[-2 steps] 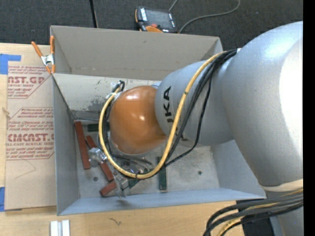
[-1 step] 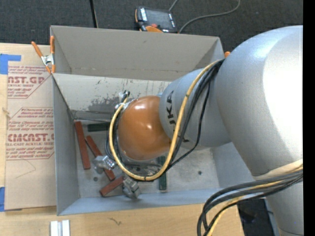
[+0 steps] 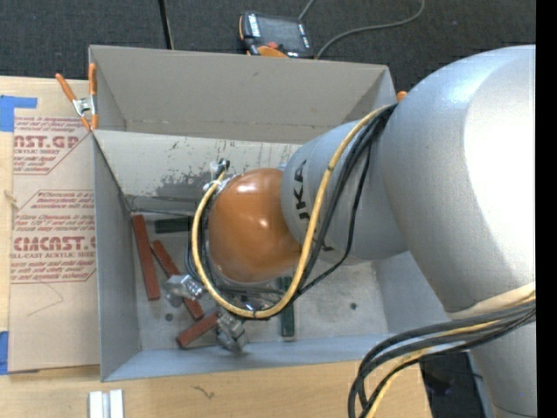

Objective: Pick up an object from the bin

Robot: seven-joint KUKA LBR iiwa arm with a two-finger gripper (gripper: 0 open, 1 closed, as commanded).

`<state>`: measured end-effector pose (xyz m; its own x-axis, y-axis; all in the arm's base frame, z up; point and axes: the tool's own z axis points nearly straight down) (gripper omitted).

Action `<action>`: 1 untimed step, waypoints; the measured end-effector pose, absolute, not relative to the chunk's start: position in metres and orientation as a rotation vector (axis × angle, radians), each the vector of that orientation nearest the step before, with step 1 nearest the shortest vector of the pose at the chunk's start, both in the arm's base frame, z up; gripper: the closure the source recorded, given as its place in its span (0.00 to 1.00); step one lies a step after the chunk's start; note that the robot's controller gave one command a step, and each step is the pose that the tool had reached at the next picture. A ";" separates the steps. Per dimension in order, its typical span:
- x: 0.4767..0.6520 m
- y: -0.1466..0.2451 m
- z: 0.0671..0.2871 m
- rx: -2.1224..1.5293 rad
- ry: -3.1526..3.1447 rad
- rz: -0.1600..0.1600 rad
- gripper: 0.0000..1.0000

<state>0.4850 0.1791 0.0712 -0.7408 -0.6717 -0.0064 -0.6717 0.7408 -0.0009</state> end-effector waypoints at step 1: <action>0.484 0.180 0.071 -1.130 2.927 0.004 1.00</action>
Offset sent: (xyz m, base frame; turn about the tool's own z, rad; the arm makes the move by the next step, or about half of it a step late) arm 0.0000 0.0000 0.0000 0.0000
